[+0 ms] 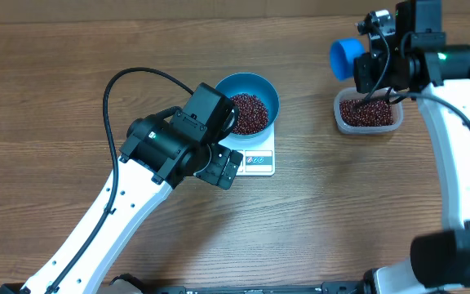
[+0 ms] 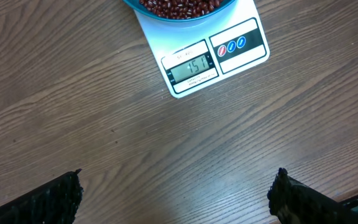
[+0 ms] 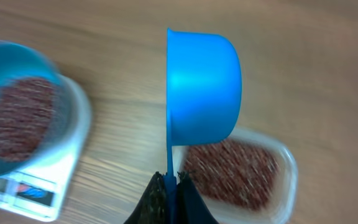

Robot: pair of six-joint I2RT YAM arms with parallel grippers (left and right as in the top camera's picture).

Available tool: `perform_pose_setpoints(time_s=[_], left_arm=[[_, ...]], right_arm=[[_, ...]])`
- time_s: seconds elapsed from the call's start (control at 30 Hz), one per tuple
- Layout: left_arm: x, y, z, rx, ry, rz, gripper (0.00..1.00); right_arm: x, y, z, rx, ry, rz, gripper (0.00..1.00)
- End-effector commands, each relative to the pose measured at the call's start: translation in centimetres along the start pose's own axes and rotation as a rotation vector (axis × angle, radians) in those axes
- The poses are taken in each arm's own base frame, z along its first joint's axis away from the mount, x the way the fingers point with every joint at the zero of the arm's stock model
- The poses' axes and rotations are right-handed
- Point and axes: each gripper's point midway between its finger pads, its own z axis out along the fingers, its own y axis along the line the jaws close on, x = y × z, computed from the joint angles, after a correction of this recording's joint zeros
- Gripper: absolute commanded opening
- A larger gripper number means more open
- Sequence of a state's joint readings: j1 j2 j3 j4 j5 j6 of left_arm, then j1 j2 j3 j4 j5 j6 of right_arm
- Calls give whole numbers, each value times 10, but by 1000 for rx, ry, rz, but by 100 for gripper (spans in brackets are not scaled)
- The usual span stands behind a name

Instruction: Scoop item into bowl and weigh 150g on scale

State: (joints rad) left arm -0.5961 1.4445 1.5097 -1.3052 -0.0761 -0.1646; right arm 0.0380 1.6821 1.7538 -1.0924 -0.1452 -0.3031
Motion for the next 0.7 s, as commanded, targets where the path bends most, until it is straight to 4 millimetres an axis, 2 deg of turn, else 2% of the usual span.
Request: perform_pose_setpoints(time_s=[0.0, 0.1, 0.27, 0.33, 0.5, 0.67], left_arm=[[0, 0, 2, -8, 5, -1, 100], [0, 0, 2, -8, 5, -1, 100], [0, 0, 2, -9, 5, -2, 100], [0, 0, 2, -8, 5, -2, 99], [0, 0, 2, -8, 5, -1, 99], [0, 0, 2, -8, 5, -1, 100]], right_arm=[[-29, 56, -40, -168, -163, -202, 4], [-29, 80, -34, -208, -152, -279, 4], [-18, 121, -9, -286, -87, -389, 4], [-8, 140, 3, -324, -43, -455, 4], [9, 160, 26, -329, 28, -536, 4], [16, 167, 49, -263, 84, -587, 4]])
